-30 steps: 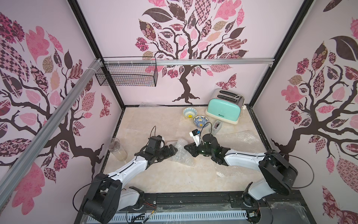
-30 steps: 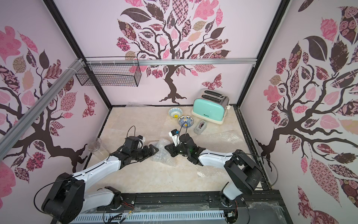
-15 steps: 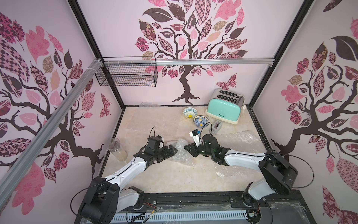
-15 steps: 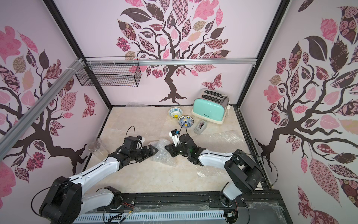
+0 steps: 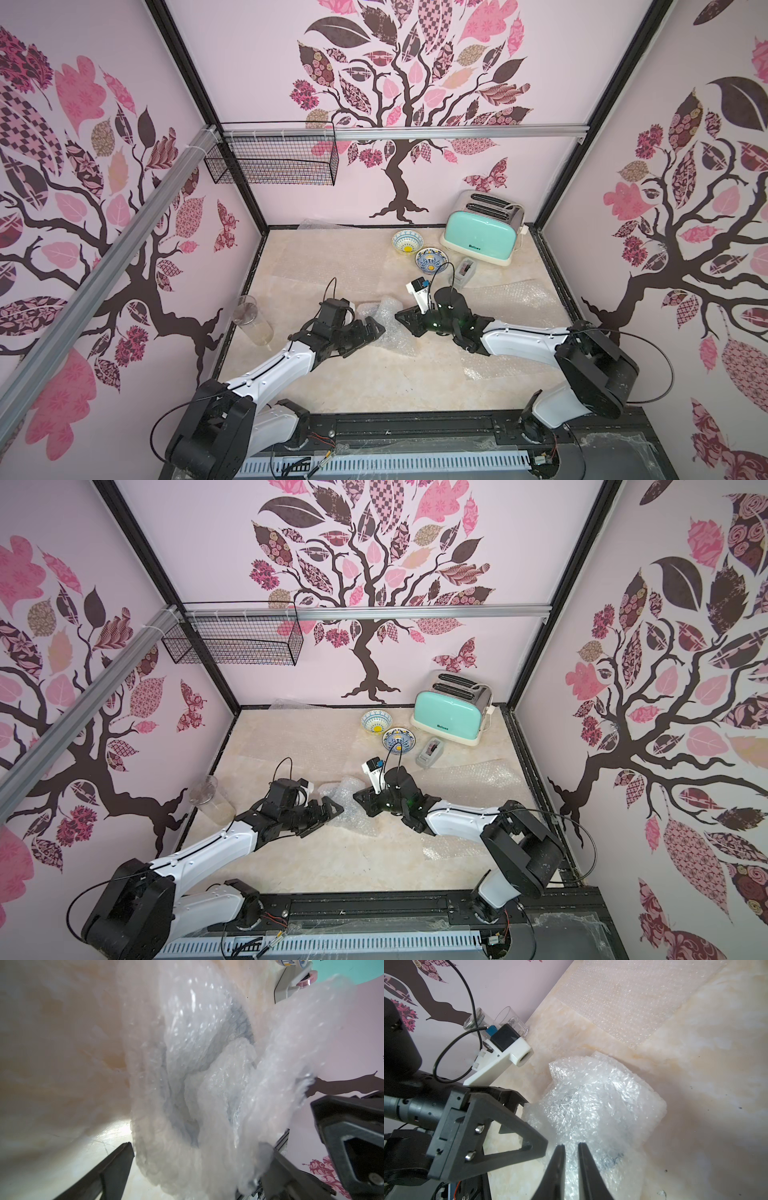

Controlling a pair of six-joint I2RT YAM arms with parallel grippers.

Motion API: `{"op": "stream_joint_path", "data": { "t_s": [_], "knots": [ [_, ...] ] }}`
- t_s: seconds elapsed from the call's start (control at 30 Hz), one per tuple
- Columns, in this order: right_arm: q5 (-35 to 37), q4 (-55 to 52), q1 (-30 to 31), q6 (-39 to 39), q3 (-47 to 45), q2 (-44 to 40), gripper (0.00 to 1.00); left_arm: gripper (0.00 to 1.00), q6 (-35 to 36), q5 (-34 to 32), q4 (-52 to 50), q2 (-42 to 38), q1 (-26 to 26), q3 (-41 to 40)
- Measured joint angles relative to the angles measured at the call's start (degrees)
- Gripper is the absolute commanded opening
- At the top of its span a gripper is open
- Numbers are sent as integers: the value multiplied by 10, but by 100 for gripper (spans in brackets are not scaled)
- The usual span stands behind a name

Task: Wrap bowls in bubble wrap
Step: Pick up the bubble-wrapped bowl from the center of the board.

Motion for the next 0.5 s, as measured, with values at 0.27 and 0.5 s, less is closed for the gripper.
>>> {"op": "stream_joint_path", "data": {
  "t_s": [0.27,0.5],
  "knots": [
    [0,0,0,-1,0,0,17,89,-15,0,35,39,-11,0],
    [0,-1,0,-4,0,0,17,59,-17,-6,51,72,-13,0]
  ]
}}
